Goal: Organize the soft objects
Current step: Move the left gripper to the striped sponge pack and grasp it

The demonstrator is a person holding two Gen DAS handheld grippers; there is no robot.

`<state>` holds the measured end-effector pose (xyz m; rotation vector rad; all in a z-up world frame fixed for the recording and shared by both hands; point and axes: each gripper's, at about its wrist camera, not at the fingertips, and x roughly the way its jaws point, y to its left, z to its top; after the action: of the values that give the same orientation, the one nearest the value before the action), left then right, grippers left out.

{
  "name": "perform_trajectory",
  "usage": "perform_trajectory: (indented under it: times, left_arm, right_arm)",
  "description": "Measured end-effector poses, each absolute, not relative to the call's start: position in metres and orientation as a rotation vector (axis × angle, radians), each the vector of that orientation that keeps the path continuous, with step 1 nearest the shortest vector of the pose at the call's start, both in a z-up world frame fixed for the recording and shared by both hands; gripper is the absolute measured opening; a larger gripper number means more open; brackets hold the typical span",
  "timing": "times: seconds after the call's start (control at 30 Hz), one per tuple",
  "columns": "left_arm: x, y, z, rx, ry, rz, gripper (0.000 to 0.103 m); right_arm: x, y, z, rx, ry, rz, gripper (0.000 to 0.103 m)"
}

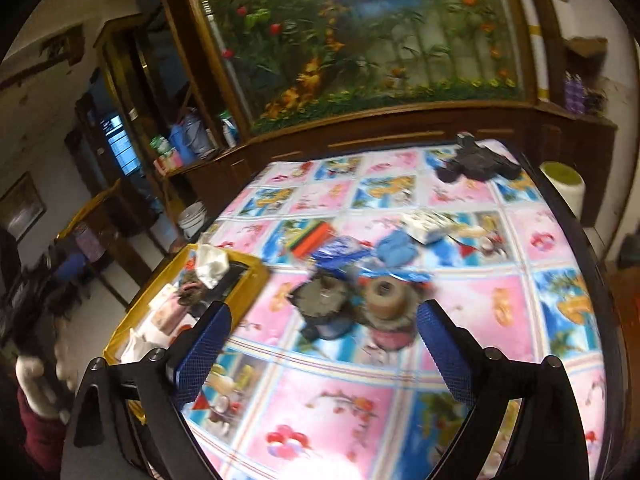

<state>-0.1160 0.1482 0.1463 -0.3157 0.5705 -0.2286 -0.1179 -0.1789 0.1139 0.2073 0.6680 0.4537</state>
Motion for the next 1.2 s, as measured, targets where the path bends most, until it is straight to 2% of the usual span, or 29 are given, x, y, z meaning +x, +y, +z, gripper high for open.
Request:
perform_trajectory:
  times: [0.27,0.37,0.5,0.53,0.7,0.83,0.9,1.07,1.2]
  left_arm:
    - [-0.096,0.042,0.066,-0.188,0.856,-0.353,0.103]
    - [-0.092,0.023,0.051,-0.132,0.919,-0.343,0.103]
    - [-0.078,0.021,0.015,-0.208,1.075,-0.328,0.103]
    - [-0.084,0.021,0.018,-0.2,1.029,-0.317,0.103]
    - [-0.092,0.024,0.015,-0.238,1.019,-0.323,0.103]
    - [-0.093,0.008,0.015,-0.065,1.083,-0.378,0.103]
    - [-0.091,0.015,0.022,-0.118,1.123,-0.448,0.103]
    - [-0.068,0.035,0.087,-0.041,0.938,-0.399,0.103]
    - [-0.008,0.055,0.113,-0.016,0.911,-0.318,0.103]
  right_arm:
    - [-0.103,-0.226,0.084,0.328,0.765,0.394,0.095]
    - [-0.087,-0.235,0.076,0.353,0.782,0.391,0.095]
    - [-0.073,-0.242,0.059,0.395,0.81,0.391,0.095]
    - [-0.069,-0.243,0.056,0.403,0.817,0.391,0.095]
    - [-0.049,-0.245,0.048,0.428,0.833,0.381,0.095]
    - [-0.034,-0.246,0.048,0.434,0.843,0.38,0.095]
    - [-0.027,-0.245,0.05,0.428,0.85,0.384,0.095]
    - [-0.005,-0.239,0.06,0.388,0.87,0.392,0.095]
    - [0.017,-0.232,0.068,0.375,0.898,0.408,0.095]
